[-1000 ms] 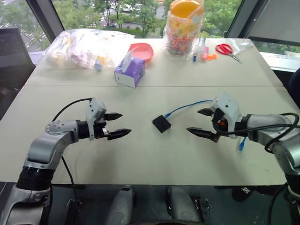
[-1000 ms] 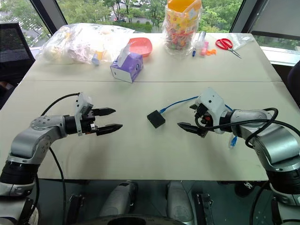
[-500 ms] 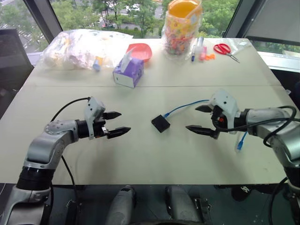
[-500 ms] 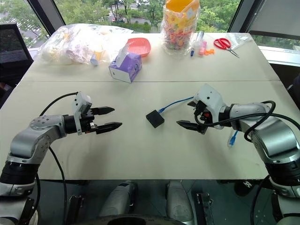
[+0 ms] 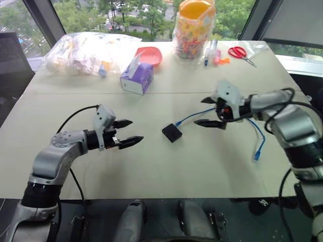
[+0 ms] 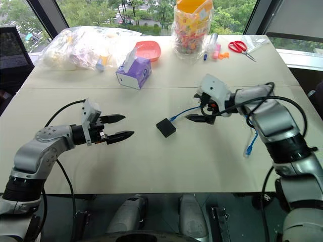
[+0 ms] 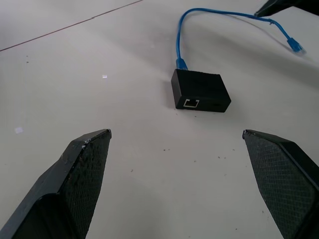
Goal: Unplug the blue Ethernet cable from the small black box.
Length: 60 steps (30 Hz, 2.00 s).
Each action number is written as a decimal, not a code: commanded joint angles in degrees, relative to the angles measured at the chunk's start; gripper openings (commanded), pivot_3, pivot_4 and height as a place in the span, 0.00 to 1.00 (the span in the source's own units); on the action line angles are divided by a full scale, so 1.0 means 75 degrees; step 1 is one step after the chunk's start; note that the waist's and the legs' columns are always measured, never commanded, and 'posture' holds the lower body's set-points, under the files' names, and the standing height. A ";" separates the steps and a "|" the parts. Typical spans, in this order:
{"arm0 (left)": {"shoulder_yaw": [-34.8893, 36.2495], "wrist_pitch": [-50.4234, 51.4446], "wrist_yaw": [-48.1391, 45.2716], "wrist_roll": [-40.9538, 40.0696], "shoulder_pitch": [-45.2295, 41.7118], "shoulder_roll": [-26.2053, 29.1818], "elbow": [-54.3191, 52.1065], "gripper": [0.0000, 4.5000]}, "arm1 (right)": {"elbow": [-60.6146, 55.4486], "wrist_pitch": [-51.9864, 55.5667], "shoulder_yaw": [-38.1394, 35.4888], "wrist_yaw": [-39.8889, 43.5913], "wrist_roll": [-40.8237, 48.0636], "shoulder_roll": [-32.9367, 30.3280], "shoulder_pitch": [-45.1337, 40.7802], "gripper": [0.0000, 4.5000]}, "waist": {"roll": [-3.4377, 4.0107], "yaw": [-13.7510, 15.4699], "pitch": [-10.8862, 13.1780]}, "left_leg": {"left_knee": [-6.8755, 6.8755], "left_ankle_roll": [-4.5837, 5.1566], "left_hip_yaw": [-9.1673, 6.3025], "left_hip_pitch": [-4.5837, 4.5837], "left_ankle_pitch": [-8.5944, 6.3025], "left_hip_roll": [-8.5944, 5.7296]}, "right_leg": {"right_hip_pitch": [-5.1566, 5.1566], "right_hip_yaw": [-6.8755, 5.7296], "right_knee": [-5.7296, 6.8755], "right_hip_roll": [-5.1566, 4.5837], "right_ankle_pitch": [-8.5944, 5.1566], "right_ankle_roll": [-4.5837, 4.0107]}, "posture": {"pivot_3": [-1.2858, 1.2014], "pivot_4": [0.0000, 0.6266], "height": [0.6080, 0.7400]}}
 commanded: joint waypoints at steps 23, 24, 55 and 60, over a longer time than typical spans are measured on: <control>0.0526 -0.0167 0.0450 -0.0027 0.0381 0.0200 -0.0755 1.00 | 0.6178 -0.4221 0.1379 0.1587 -0.2797 0.3105 -0.2503 0.71 | 0.0000 -0.0219 0.0000 | -0.0007 -0.0024 -0.0008 0.0019 0.0013 -0.0002 | -0.0011 0.0004 0.0065 0.0004 0.0002 -0.0001 | 0.52 0.24 1.00; 0.0524 -0.0171 0.0454 -0.0025 0.0378 0.0201 -0.0750 1.00 | 0.6221 -0.4228 0.1356 0.1611 -0.2822 0.3132 -0.2516 0.61 | 0.0000 -0.0229 0.0000 | -0.0007 -0.0024 -0.0008 0.0022 0.0013 -0.0002 | -0.0011 0.0004 0.0071 0.0004 0.0002 -0.0002 | 0.52 0.24 1.00; 0.0323 0.1685 0.0409 -0.1448 -0.2037 -0.0726 0.0336 1.00 | -0.1293 -0.6266 -0.0162 -0.3442 -0.4748 0.2507 0.1282 0.01 | -0.0004 -0.0172 -0.0001 | 0.0008 -0.0046 -0.0016 0.0027 0.0028 -0.0009 | -0.0017 0.0011 0.0112 0.0005 0.0002 -0.0004 | 0.52 0.24 1.00; 0.0355 0.1719 0.0409 -0.1512 -0.2094 -0.0813 0.0379 1.00 | -0.1356 -0.6301 0.0035 -0.3256 -0.4836 0.2389 0.1314 0.01 | -0.0004 -0.0170 -0.0001 | 0.0008 -0.0047 -0.0016 0.0026 0.0028 -0.0009 | -0.0015 0.0011 0.0110 0.0005 0.0002 -0.0005 | 0.52 0.24 1.00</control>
